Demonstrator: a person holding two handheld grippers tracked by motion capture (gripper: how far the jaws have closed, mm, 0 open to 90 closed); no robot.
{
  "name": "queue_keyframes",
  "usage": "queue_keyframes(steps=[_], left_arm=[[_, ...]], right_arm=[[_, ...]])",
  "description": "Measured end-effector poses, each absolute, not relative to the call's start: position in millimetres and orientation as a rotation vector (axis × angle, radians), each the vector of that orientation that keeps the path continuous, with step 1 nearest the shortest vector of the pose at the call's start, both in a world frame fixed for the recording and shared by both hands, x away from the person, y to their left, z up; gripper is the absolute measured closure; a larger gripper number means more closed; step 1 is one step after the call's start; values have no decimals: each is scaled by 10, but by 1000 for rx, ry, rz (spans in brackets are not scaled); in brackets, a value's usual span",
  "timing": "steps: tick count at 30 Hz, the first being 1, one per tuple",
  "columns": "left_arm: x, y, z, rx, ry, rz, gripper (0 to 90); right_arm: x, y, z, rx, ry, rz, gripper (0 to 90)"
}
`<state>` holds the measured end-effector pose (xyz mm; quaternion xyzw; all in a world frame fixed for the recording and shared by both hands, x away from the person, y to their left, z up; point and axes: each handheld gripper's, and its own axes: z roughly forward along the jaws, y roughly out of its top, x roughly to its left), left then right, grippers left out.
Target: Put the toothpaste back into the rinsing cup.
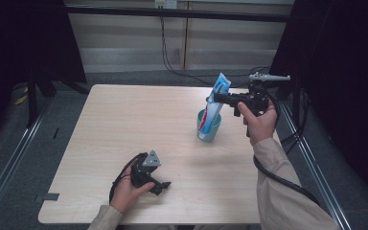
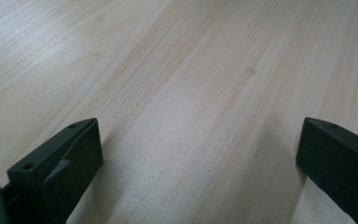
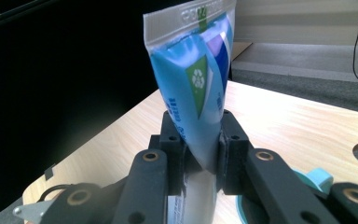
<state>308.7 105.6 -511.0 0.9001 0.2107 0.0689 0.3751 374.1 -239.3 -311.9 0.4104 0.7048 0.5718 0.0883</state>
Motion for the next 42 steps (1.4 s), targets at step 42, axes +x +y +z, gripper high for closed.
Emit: queue_keyframes(steps=[42], left_arm=[[3086, 1056, -5110, 2305, 540, 176, 0]], right_arm=[[4038, -2536, -2989, 1306, 1965, 1620, 760]])
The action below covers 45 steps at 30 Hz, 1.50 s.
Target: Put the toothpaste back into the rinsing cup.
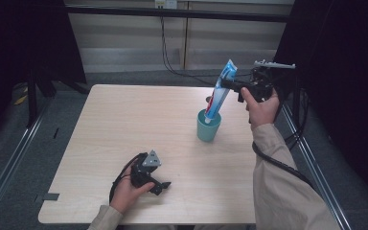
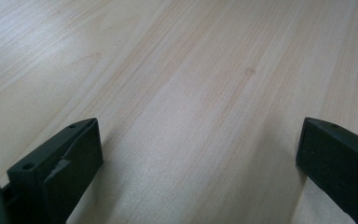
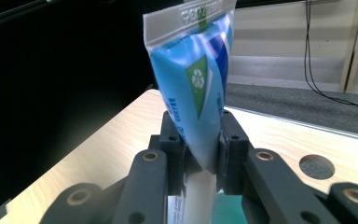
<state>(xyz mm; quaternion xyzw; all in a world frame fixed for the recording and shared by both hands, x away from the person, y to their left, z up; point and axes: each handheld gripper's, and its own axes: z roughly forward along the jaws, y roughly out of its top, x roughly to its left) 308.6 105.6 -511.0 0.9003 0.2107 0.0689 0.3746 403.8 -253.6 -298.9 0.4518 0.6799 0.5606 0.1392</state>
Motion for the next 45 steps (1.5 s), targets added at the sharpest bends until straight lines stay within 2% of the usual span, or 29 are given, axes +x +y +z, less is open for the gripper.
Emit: queue_keyframes(steps=[45], left_arm=[[3086, 1055, -5111, 2303, 541, 176, 0]], right_arm=[[4268, -2574, -3238, 1395, 1893, 1514, 757]])
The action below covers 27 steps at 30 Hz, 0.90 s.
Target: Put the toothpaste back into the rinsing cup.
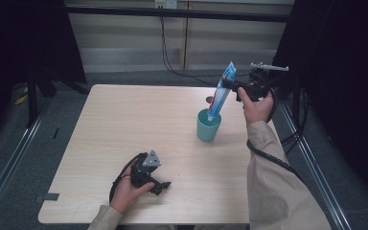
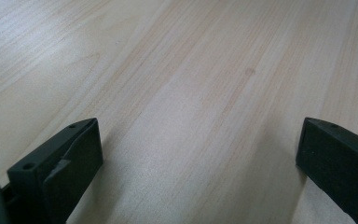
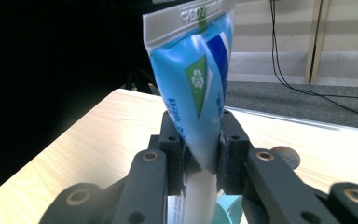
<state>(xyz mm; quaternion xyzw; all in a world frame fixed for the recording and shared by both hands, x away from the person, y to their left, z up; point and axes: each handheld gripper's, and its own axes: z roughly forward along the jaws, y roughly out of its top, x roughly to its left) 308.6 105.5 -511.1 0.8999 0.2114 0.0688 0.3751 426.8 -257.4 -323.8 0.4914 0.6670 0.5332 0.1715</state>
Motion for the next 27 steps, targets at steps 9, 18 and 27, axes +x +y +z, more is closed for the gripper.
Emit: queue_keyframes(steps=[9, 18, 27], left_arm=[[3086, 1056, -5110, 2304, 540, 177, 0], [3086, 1055, -5111, 2304, 540, 177, 0], [3086, 1056, -5110, 2304, 540, 176, 0]], right_arm=[[4284, -2561, -3328, 1408, 1901, 1497, 757], [4293, -2552, -3403, 1415, 1909, 1488, 756], [4308, -2526, -3482, 1426, 1913, 1477, 755]])
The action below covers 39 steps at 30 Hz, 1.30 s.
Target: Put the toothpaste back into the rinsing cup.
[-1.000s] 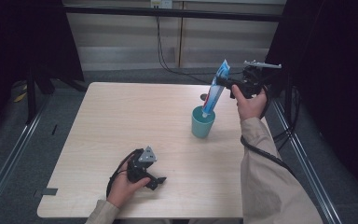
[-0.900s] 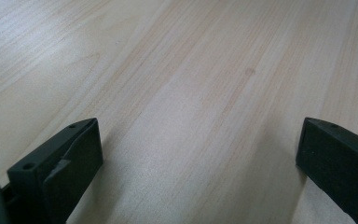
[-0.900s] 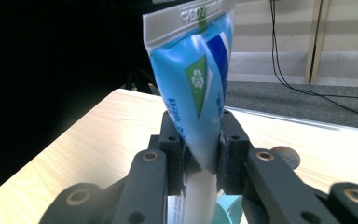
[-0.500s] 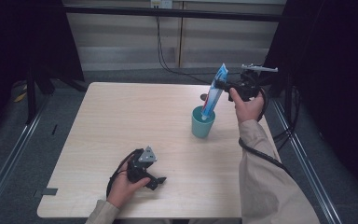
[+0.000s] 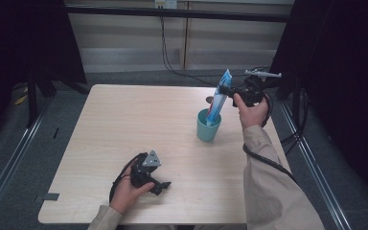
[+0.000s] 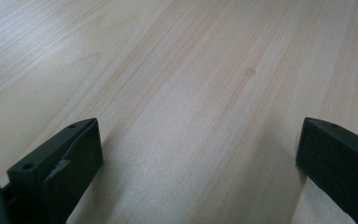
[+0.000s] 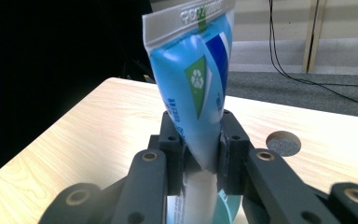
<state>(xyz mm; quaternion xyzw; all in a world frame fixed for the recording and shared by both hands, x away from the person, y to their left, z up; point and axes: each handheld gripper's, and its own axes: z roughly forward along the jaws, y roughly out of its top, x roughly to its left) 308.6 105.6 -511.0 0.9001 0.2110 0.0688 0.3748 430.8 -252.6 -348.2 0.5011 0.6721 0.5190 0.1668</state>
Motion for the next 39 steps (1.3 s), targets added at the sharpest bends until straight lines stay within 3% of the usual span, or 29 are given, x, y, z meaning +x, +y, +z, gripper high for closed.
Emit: queue_keyframes(steps=[39], left_arm=[[3085, 1054, -5110, 2303, 543, 178, 0]], right_arm=[[4260, -2471, -3726, 1470, 1914, 1447, 753]])
